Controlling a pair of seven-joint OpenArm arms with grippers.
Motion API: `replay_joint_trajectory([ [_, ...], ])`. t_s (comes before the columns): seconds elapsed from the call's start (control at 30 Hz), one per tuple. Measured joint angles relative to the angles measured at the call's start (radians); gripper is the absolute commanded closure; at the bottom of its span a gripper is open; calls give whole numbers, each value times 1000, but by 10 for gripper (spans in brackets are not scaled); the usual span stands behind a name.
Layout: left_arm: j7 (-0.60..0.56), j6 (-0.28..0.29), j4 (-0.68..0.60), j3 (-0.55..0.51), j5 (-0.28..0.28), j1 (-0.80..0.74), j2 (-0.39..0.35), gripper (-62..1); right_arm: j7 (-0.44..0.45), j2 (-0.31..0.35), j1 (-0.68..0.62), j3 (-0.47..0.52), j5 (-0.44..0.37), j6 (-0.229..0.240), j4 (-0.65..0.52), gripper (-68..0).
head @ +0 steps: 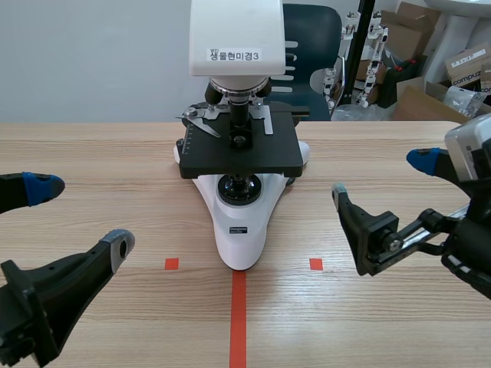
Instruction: Point at the coarse focus knob
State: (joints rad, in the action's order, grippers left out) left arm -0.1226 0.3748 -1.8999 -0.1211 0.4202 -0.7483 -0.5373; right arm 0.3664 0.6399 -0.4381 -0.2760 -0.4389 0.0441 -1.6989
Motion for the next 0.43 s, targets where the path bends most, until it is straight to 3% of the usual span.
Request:
replay_joint_trajectory([
  [0.43, 0, 0, 0, 0, 0, 0, 0, -623, -20, 0, 0, 0, 0, 0, 0, -679],
])
